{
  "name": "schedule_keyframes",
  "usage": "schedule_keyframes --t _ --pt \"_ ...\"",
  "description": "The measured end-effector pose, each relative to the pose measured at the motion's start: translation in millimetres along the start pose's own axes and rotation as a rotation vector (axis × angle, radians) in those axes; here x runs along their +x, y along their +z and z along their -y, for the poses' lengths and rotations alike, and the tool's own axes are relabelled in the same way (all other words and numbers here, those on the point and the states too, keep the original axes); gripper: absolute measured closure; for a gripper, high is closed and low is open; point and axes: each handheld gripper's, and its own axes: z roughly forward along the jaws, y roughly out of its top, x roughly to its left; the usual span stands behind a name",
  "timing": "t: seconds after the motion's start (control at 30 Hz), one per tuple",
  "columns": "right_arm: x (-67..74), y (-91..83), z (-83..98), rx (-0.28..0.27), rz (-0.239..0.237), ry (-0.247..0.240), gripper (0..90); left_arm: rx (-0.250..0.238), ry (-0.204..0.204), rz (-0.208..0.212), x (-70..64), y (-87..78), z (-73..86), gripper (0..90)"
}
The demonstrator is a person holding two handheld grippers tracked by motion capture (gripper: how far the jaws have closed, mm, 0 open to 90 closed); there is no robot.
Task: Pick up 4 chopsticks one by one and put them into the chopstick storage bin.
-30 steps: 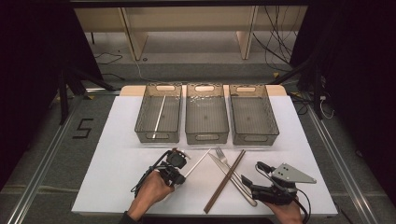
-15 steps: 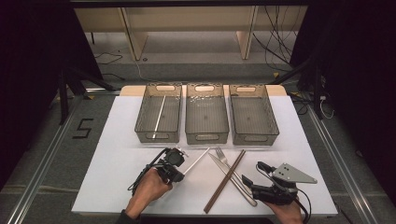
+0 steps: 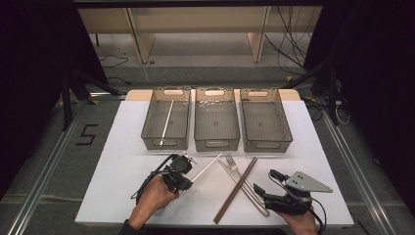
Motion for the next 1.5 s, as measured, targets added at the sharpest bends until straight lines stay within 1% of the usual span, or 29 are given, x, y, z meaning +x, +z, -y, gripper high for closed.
schedule_keyframes --t 0.07,0.1,0.13,0.2,0.33,0.47,0.53,0.63,0.8,0.87,0.93,1.03,1.13,1.17,1.23,1.3,1.37,1.5 --pt "0.0 0.0 0.0 0.000 0.000 0.000 24.2 -0.003 0.003 0.003 -0.8 -3.1 -0.5 83.9" --pt "0.1 -0.1 -0.1 -0.001 -0.001 0.000 24.2 -0.014 0.008 0.001 -1.1 -5.8 -0.8 83.9" --pt "0.1 -0.1 -0.1 -0.001 -0.001 0.002 24.2 -0.018 0.003 0.002 -1.8 -7.4 -1.0 83.9" --pt "0.0 -0.1 -0.1 -0.001 0.000 0.002 24.2 -0.026 0.016 0.006 -2.6 -11.9 -1.8 83.9" --pt "-0.1 -0.1 0.1 -0.002 -0.001 0.003 24.1 -0.047 0.027 0.006 -5.4 -20.7 -3.8 83.9" --pt "-0.5 -0.1 0.2 -0.001 0.000 0.007 24.1 -0.081 0.039 0.011 -8.5 -30.1 -8.0 83.9" --pt "-0.5 0.1 0.4 0.000 0.000 0.008 24.1 -0.090 0.044 0.011 -9.3 -34.1 -10.6 83.9" --pt "-0.8 0.2 0.4 -0.001 -0.002 0.011 24.2 -0.111 0.047 0.007 -7.8 -39.6 -15.0 83.9" --pt "-1.4 0.0 0.5 -0.003 -0.001 0.012 24.1 -0.154 0.037 0.002 -2.5 -51.4 -24.3 83.9" --pt "-1.3 -0.1 0.5 -0.004 -0.002 0.012 24.1 -0.172 0.035 -0.008 1.7 -57.1 -29.1 83.9" --pt "-1.2 -0.3 0.4 -0.003 -0.003 0.014 24.2 -0.188 0.025 -0.019 6.9 -61.9 -34.1 83.9" --pt "-1.4 -0.3 0.4 -0.003 -0.003 0.014 24.1 -0.207 0.010 -0.032 17.6 -68.2 -40.5 83.9" --pt "-1.3 -0.4 0.4 -0.004 -0.004 0.014 24.1 -0.227 -0.012 -0.050 30.9 -72.0 -45.1 83.8" --pt "-1.4 -0.4 0.5 -0.003 -0.004 0.014 24.1 -0.234 -0.029 -0.054 35.3 -72.7 -46.2 83.9" --pt "-1.5 -0.4 0.5 -0.004 -0.004 0.014 24.2 -0.241 -0.039 -0.070 44.8 -75.1 -48.3 83.9" --pt "-1.7 -0.3 0.5 -0.005 -0.004 0.016 24.2 -0.243 -0.050 -0.078 53.8 -77.6 -50.0 83.9" --pt "-1.9 -0.2 0.6 -0.007 -0.004 0.014 24.1 -0.256 -0.071 -0.083 62.6 -79.9 -51.7 83.9" --pt "-1.6 0.0 0.4 -0.005 -0.006 0.014 24.2 -0.274 -0.097 -0.100 79.5 -84.9 -56.2 83.9"
